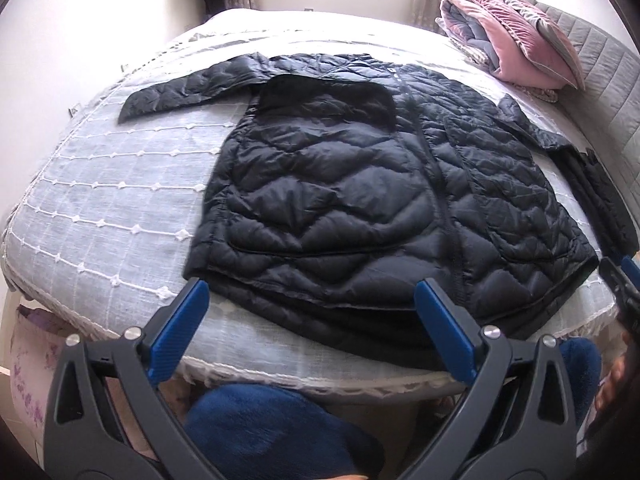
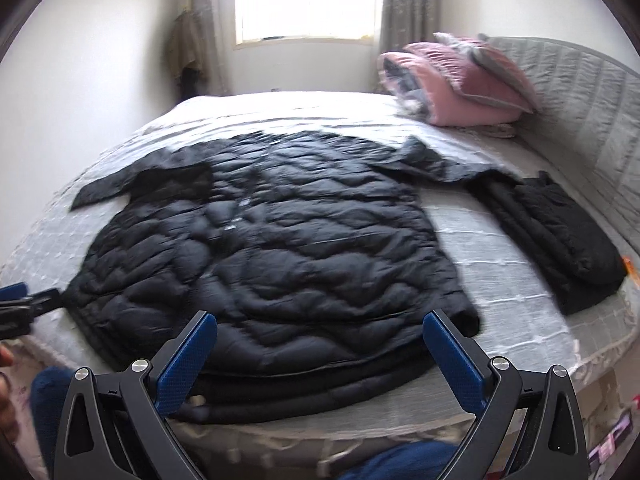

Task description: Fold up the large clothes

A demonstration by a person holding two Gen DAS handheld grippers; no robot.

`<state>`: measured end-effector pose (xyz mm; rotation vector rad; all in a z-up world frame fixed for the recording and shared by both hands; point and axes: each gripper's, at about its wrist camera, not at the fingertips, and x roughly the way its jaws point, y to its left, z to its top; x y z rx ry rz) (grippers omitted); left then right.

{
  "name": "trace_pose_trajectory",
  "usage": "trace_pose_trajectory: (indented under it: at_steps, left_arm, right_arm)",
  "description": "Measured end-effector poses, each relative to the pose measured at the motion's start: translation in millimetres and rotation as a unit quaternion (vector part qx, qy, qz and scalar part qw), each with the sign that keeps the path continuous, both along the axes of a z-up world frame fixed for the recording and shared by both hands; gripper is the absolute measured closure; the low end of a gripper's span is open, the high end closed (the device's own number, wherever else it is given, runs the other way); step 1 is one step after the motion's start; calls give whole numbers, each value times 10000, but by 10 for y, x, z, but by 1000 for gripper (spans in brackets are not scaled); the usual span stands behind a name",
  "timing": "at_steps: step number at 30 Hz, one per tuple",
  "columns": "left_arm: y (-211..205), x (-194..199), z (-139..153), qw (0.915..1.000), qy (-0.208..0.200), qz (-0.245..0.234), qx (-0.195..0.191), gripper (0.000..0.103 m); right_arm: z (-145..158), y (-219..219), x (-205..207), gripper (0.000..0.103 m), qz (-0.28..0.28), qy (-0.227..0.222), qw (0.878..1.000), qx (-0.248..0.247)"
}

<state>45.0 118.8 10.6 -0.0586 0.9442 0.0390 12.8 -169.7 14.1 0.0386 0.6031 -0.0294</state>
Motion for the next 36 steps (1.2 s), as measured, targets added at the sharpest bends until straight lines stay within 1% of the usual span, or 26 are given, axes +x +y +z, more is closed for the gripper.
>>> trace_pose_trajectory:
  at_steps: [2,5,8,11,13,14,17,20,24,27,29,30,32,33,34,35,36]
  left_arm:
    - [60,9,-2,9999,-36,67,86,0]
    - [92,29,19,10000,-45,49,43,0]
    - [70,62,3,10000,-38,13,46,0]
    - [117,119,-42,9999,-55,60,127,0]
    - [226,183,-109,9998,-16,158,144,1]
    - [279,200,-136,9997,-1,196,120,3]
    - [416,222,-203,9993,66,337,153,4]
    - [459,208,-228,9993,86,338,110,4]
    - [513,270,-272,9990,66,382,201,4]
    - [651,376,-376,9978,176,572,299,4]
    - [693,454,-449,9975,236,518,412,4]
    - [733,551,-539,9964,407,501,558,4]
    - [851,678,-672,9936,725,615,607,5]
    - [941,739,-749,9920,899,724,514,6]
    - [1064,789,-827,9912,972,849,291,9]
    - [1121,807,-854,9909,995,894,166,12]
    - [1193,822,-912,9898,1071,925,-133,16]
  right_arm:
    - [-42,-204,24,0,-288,41,9995,138]
    - [-35,-345,0,0,-377,-58,9988,314]
    - [1,-277,-10,0,-267,-78,9994,210]
    - [-20,-202,19,0,-132,-11,9997,197]
    - [-66,-216,52,0,-189,47,9998,77]
    - [-99,-250,86,0,-250,81,9997,21]
    - [-184,-382,157,0,-455,191,9988,-33]
    - [-205,-399,161,0,-395,154,9991,-8]
    - [-220,-334,199,0,-335,155,9993,-116]
    - [-277,-411,303,0,-403,296,9987,-11]
    - [-309,-475,351,0,-459,351,9983,-34]
    - [-324,-498,368,0,-459,367,9983,-61]
    - [-405,-646,518,0,-536,601,9967,-123]
    - [-453,-761,602,0,-679,778,9947,-24]
    - [-515,-911,686,0,-887,985,9910,168]
    - [-598,-1133,775,0,-1106,1190,9851,563]
    - [-648,-1257,811,0,-1137,1242,9821,846]
